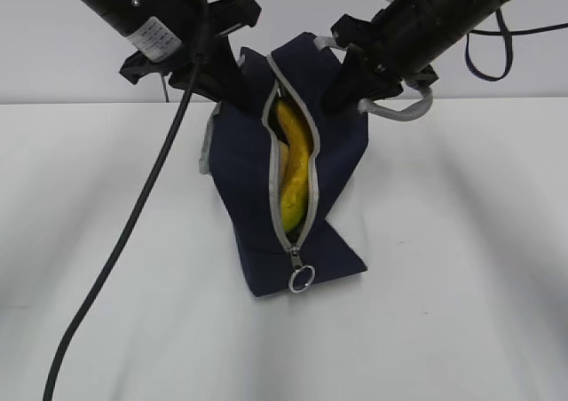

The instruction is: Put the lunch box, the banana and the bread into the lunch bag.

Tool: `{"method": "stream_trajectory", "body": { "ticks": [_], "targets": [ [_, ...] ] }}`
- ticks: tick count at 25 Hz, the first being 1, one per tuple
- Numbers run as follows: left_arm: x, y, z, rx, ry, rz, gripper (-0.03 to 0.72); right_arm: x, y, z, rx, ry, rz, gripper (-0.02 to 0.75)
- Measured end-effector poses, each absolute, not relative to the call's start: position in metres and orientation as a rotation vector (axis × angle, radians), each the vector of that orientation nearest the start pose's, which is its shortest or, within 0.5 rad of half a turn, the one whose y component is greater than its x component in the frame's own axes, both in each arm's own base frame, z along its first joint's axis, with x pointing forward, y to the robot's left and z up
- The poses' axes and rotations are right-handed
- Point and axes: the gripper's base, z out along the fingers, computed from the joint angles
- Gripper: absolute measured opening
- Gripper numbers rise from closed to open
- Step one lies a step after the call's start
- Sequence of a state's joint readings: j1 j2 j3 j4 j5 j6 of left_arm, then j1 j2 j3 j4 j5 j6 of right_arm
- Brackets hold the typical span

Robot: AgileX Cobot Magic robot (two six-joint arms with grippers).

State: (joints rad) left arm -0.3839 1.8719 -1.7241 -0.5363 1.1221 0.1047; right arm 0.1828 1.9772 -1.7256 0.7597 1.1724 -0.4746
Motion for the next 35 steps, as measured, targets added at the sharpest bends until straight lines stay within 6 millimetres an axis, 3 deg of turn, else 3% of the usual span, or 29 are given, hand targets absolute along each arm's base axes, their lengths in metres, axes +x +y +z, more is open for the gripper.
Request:
{"method": "stream_trajectory", "body": {
  "ticks": [4, 9, 18, 24, 32, 35],
  "targets": [
    [0.354, -0.211, 0.316, 0.530, 2.661, -0.817, 0.001, 0.392, 0.125, 0.304, -0.575, 2.629, 0.851, 0.009],
    [0.352, -0.221, 0.318, 0.538, 2.616, -0.821, 0.001, 0.384, 0.117, 0.315, -0.552, 2.656, 0.738, 0.008],
    [0.365, -0.219, 0.323, 0.547, 2.536, -0.706, 0.001, 0.387, 0.116, 0.303, -0.472, 2.654, 0.715, 0.007],
    [0.376, -0.223, 0.310, 0.541, 2.547, -0.686, 0.001, 0.392, 0.116, 0.302, -0.442, 2.625, 0.704, 0.007],
    [0.384, -0.219, 0.312, 0.508, 2.505, -0.672, 0.001, 0.404, 0.124, 0.276, -0.372, 2.666, 0.835, 0.006],
    [0.386, -0.219, 0.307, 0.504, 2.519, -0.671, 0.001, 0.405, 0.125, 0.276, -0.368, 2.664, 0.839, 0.005]
  ]
}}
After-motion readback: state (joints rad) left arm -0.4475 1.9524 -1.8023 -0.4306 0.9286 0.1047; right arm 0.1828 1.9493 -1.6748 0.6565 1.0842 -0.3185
